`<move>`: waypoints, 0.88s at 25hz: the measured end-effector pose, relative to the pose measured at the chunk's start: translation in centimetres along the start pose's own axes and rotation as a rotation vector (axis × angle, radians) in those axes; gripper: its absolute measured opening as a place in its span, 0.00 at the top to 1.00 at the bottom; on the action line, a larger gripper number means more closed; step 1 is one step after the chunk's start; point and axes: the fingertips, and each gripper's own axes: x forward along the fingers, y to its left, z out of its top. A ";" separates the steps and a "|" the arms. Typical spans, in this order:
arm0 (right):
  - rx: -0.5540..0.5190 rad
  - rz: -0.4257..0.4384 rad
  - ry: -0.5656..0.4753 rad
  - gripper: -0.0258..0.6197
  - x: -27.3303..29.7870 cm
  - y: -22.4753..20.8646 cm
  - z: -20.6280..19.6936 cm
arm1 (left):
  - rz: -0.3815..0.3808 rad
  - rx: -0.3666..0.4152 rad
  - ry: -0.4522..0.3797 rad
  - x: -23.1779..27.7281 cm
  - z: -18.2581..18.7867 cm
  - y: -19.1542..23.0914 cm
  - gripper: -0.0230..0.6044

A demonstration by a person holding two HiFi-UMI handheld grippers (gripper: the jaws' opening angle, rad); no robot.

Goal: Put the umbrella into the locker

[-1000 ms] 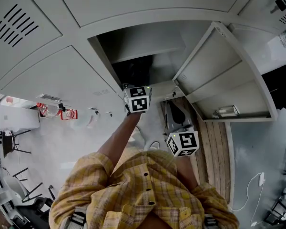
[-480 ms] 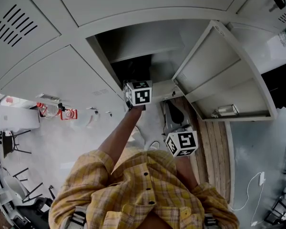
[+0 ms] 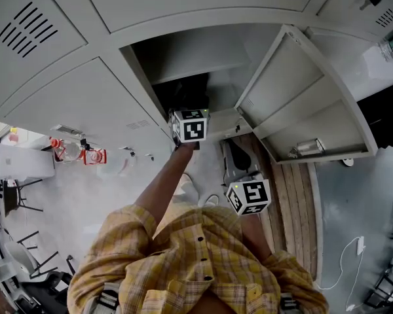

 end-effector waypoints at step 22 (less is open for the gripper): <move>-0.022 0.004 -0.044 0.96 -3.0 1.2 1.4 | -0.059 0.006 -0.171 -11.0 2.2 -1.6 0.36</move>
